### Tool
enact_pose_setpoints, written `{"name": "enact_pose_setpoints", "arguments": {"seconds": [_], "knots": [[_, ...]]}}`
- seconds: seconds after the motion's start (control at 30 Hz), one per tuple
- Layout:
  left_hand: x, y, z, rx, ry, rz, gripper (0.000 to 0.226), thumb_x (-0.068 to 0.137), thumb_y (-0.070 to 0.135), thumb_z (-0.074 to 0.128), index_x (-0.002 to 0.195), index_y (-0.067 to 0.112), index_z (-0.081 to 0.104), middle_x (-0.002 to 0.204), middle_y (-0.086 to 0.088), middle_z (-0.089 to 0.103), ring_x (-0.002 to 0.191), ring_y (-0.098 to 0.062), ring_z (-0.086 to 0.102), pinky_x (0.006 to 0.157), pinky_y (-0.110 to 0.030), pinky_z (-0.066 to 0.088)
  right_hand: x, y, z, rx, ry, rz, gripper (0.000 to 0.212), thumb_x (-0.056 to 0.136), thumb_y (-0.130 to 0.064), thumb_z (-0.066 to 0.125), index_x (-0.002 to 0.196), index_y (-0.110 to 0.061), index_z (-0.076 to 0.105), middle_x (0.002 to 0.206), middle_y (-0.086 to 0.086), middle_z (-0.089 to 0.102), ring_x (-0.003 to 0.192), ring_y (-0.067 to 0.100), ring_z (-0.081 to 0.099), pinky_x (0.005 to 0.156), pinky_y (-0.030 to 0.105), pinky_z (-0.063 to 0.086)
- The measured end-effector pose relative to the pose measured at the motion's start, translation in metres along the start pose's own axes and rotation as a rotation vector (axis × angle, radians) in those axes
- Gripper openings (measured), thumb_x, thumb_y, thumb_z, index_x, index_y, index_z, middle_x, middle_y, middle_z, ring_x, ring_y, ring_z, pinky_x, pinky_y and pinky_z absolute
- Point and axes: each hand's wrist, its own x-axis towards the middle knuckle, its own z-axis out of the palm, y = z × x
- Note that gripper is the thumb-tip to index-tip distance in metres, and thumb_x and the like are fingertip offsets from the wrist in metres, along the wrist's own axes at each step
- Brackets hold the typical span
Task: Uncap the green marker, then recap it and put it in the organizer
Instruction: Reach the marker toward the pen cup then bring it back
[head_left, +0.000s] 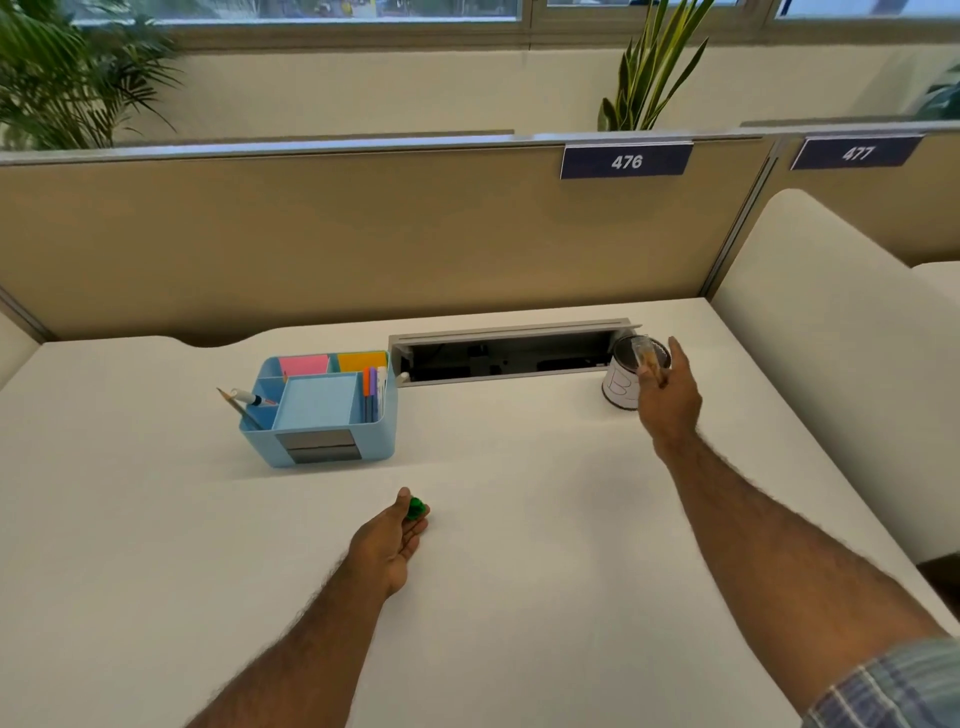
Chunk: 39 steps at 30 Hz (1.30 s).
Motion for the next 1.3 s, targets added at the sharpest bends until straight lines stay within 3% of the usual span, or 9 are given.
{"name": "enact_pose_setpoints", "arguments": {"seconds": [0.17,0.33,0.4,0.47,0.53,0.63,0.83,1.03,1.3], "knots": [[0.003,0.0,0.0,0.029,-0.006,0.003,0.023,0.088,0.033,0.063,0.093,0.01,0.064,0.109,-0.012,0.067,0.104,-0.022,0.061,0.093,-0.032,0.042,0.029,-0.004,-0.015,-0.234,-0.002,0.002,0.074,0.092,-0.012,0.052,0.153,-0.029,0.013,0.092,0.019,0.067,0.076,0.029,0.055,0.07,0.029,0.043],[0.004,0.0,0.002,0.035,0.005,0.007,0.022,0.088,0.033,0.062,0.091,0.011,0.064,0.108,-0.012,0.068,0.103,-0.022,0.061,0.092,-0.031,0.042,0.045,-0.01,-0.023,-0.478,-0.07,-0.066,0.089,0.09,-0.007,0.051,0.151,-0.037,-0.007,0.075,0.017,0.058,0.069,0.032,0.053,0.063,0.035,0.046],[0.004,0.0,0.003,0.036,0.005,0.006,0.022,0.088,0.033,0.062,0.091,0.011,0.064,0.108,-0.012,0.067,0.104,-0.022,0.061,0.093,-0.032,0.041,0.051,-0.012,-0.022,-0.56,-0.112,-0.068,0.082,0.09,-0.006,0.049,0.152,-0.035,0.004,0.081,0.017,0.06,0.076,0.034,0.056,0.069,0.039,0.051],[0.005,0.0,0.003,0.039,0.004,0.007,0.022,0.088,0.032,0.062,0.093,0.011,0.064,0.108,-0.012,0.067,0.104,-0.022,0.06,0.094,-0.032,0.041,0.058,-0.012,-0.022,-0.704,-0.194,-0.115,0.058,0.091,-0.006,0.047,0.145,-0.02,0.036,0.101,0.02,0.066,0.095,0.04,0.06,0.083,0.043,0.054],[0.005,-0.001,0.003,0.045,0.003,0.011,0.025,0.088,0.032,0.062,0.098,0.009,0.065,0.108,-0.012,0.067,0.105,-0.023,0.06,0.094,-0.032,0.041,0.061,-0.012,-0.023,-0.8,-0.213,-0.123,0.043,0.092,-0.009,0.047,0.135,-0.01,0.05,0.114,0.023,0.066,0.107,0.042,0.058,0.089,0.045,0.053],[0.005,-0.001,0.004,0.044,0.008,0.02,0.03,0.089,0.031,0.062,0.106,0.007,0.064,0.109,-0.013,0.067,0.107,-0.023,0.06,0.094,-0.033,0.041,0.063,-0.014,-0.022,-0.779,-0.177,-0.088,0.05,0.093,-0.012,0.049,0.142,-0.013,0.042,0.118,0.022,0.064,0.112,0.041,0.056,0.088,0.045,0.05],[0.005,-0.001,0.005,0.039,0.014,0.024,0.019,0.089,0.03,0.062,0.091,0.011,0.064,0.108,-0.014,0.066,0.102,-0.022,0.059,0.093,-0.033,0.04,0.067,-0.026,-0.02,-0.81,-0.232,-0.08,0.045,0.088,-0.006,0.052,0.133,-0.01,0.053,0.12,0.021,0.064,0.113,0.04,0.057,0.087,0.041,0.051],[0.008,-0.002,0.005,0.037,0.02,0.034,0.032,0.088,0.03,0.063,0.109,0.006,0.063,0.113,-0.015,0.067,0.101,-0.022,0.06,0.091,-0.032,0.041,0.069,-0.03,-0.02,-0.878,-0.263,-0.091,0.038,0.087,-0.007,0.055,0.124,-0.008,0.059,0.118,0.019,0.065,0.112,0.038,0.057,0.086,0.041,0.051],[0.008,-0.002,0.005,0.047,0.029,0.036,0.037,0.088,0.032,0.063,0.114,0.006,0.063,0.118,-0.017,0.067,0.102,-0.022,0.06,0.091,-0.032,0.041,0.068,-0.031,-0.018,-0.84,-0.258,-0.016,0.054,0.086,-0.008,0.055,0.139,-0.015,0.045,0.124,0.021,0.06,0.114,0.039,0.056,0.087,0.042,0.051]]}}
